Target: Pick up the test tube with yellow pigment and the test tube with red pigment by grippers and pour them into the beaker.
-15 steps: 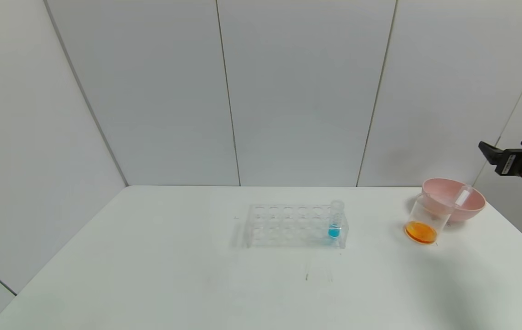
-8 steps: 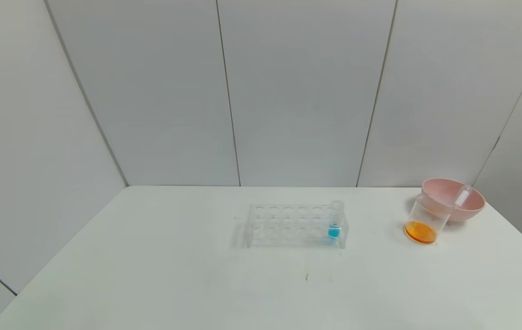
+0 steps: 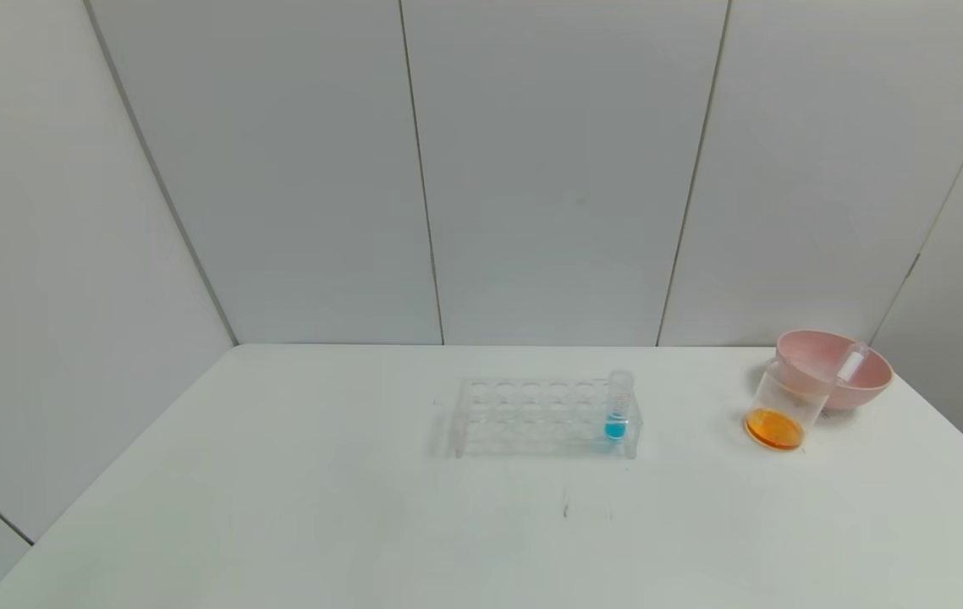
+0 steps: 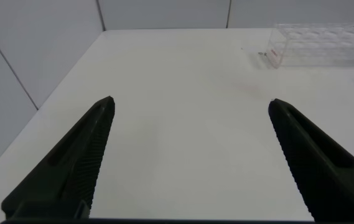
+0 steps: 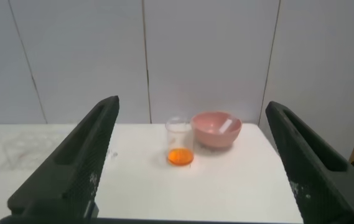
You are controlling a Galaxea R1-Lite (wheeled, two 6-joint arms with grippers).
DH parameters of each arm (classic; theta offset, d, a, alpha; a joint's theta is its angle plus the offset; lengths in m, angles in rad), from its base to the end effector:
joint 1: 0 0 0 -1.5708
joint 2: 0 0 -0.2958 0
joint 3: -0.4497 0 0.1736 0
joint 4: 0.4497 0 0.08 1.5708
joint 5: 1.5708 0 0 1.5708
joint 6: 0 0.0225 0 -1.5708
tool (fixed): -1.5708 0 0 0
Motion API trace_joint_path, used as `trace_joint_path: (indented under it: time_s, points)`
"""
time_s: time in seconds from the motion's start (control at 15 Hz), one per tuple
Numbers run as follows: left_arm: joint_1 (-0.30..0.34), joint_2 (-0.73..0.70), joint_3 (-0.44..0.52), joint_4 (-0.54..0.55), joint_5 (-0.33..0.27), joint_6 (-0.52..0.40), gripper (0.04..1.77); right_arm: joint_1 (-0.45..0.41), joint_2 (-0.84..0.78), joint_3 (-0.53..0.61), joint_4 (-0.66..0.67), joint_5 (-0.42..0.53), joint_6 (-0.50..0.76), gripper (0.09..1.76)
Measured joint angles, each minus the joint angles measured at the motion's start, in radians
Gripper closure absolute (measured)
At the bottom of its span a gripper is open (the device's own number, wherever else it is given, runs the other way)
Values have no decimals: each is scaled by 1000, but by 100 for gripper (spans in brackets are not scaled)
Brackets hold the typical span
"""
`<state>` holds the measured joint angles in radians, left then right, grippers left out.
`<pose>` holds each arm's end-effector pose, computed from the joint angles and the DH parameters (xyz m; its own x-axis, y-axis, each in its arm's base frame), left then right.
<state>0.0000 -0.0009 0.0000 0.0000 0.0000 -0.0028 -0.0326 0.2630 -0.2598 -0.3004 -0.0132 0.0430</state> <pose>-0.0370 0.0000 0.0754 1.0000 0.0000 0.0009 0.0000 1.0000 -0.0028 -0.0310 0.0007 0.1819 0.9551 -0.0444 0.2928 0.0326 0.9985 0.0450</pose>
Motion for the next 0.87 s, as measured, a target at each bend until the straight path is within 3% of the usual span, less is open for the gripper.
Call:
trace_joint_path:
  time_s: [0.13,0.27,0.4,0.87]
  points:
    - [0,0,0,0,0,0,5,20,-111,136,40,-9,0,16]
    - [0,0,0,0,0,0,5,28,-195,228,178,-9,0,16]
    - [0,0,0,0,0,0,5,32,-237,251,261,4,-2,15]
    - [0,0,0,0,0,0,5,33,-264,260,287,8,-39,15]
